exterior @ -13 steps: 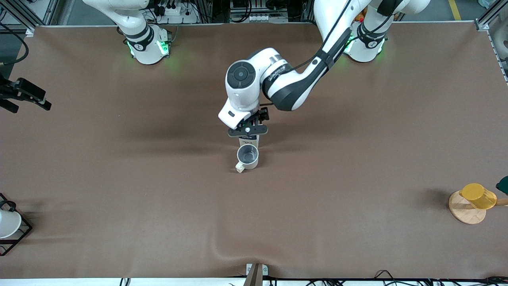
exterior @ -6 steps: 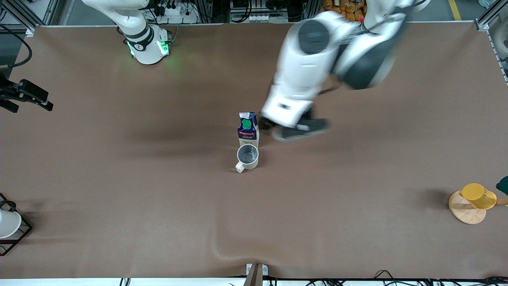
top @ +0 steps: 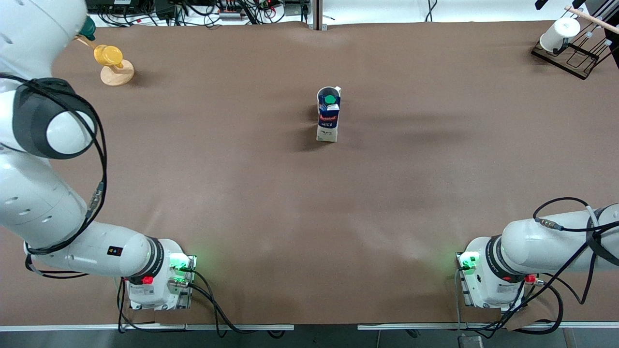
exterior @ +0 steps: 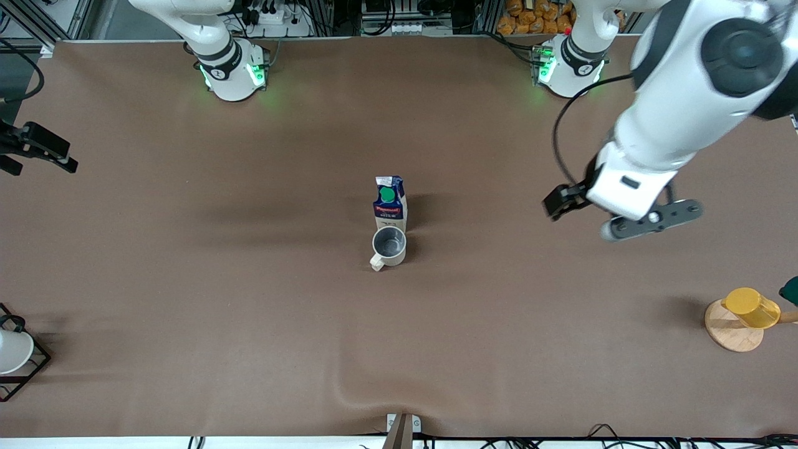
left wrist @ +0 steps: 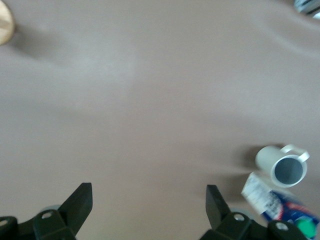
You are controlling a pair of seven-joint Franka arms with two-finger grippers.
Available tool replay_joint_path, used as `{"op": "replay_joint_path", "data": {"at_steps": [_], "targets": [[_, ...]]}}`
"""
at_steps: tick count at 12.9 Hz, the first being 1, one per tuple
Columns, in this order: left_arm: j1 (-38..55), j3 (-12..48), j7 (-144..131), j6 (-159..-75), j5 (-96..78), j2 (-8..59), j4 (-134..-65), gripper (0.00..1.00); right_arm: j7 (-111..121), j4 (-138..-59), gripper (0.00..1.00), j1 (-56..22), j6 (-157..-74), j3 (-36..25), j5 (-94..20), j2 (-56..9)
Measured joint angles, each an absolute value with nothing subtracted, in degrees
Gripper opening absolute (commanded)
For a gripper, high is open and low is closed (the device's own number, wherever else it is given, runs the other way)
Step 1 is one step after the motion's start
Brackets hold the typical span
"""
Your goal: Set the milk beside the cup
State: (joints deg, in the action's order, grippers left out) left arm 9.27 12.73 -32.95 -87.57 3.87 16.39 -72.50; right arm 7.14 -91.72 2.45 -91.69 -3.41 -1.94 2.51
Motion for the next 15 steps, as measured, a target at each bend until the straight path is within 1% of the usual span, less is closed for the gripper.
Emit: {"op": "replay_joint_path", "data": {"at_steps": [2, 4, 7, 8, 10, 15], "targets": [[6.3, 12.75, -25.58, -84.78, 3.86, 13.27, -74.29, 1.0, 7.14, -91.63, 1.0, 2.45, -91.14, -3.43, -1.93, 2.43], [4.39, 11.45, -18.03, -82.01, 3.86, 8.64, -77.85, 1.0, 7.14, -91.64, 1.0, 2.45, -90.97, -3.45, -1.92, 2.26], [7.35, 4.31, -11.31, -81.26, 3.8, -1.03, -87.31, 1.0, 7.14, -91.64, 1.0, 2.45, -90.89, -3.45, -1.91, 1.88], [7.78, 2.68, -10.45, -81.63, 3.69, -2.85, -88.82, 1.0, 7.14, -91.64, 1.0, 2.45, -90.88, -3.44, -1.91, 1.76], [7.85, 0.97, -9.89, -83.44, 3.51, -4.23, -89.67, 1.0, 7.14, -91.64, 1.0, 2.45, -90.81, -3.45, -1.91, 1.63], [8.0, -1.09, -7.43, -84.12, -0.02, -4.23, -90.21, 1.0, 7.14, -91.64, 1.0, 2.45, -90.7, -3.45, -1.9, 1.61]]}}
